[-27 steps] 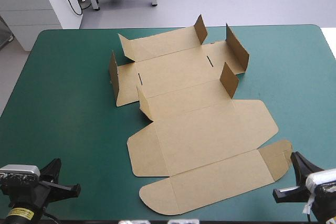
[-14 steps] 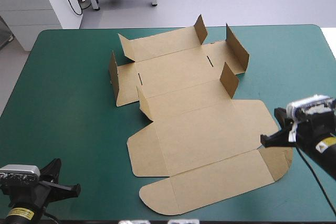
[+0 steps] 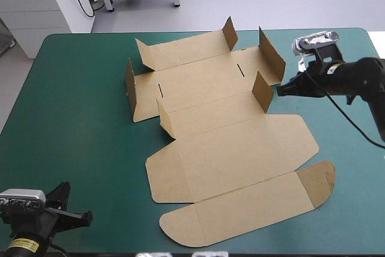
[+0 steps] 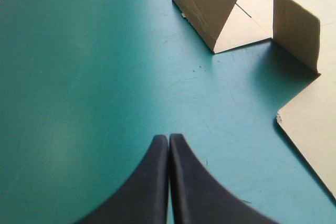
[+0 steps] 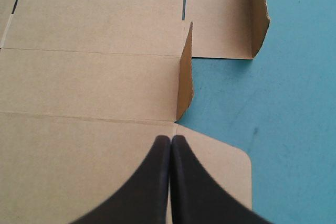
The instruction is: Fold the box
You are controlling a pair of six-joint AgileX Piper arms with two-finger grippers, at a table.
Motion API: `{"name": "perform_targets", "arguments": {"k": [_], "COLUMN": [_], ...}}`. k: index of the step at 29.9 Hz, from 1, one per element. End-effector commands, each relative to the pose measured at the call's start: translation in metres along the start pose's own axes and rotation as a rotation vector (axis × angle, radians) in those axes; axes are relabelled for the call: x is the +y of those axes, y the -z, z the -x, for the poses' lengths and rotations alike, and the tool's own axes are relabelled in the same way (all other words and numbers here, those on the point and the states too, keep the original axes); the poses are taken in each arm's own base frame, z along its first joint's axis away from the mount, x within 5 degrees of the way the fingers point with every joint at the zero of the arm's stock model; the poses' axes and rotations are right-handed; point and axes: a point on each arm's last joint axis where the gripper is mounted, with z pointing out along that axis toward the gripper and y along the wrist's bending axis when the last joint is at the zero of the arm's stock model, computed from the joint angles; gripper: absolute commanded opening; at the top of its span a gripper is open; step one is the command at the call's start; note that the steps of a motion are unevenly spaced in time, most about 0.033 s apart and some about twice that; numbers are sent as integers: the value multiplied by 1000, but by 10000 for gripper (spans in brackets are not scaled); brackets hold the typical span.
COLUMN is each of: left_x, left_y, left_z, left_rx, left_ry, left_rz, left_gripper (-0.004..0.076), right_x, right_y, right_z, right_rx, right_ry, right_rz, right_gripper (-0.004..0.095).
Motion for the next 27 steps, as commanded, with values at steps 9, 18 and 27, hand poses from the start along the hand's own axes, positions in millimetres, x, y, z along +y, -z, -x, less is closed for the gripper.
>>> {"name": "perform_targets", "arguments": {"k": [9,18,27], "left_x": [0,0,0], "left_y": [3,3,3], "left_z": [13,13,13], "left_rx": [-89,-89,-89], "left_ry": [15,17,18], "left_rz": [-1,0,0], "left_gripper": [-8,-8,-8], "right_x": [-15,-30,-40], "right_y": [-57,-121,-163], "right_z": [43,38,31], "right_rx": [0,111,172], "right_ry": [74,41,39], "right_rz": [63,85,94], "right_gripper": [184,613,612]}}
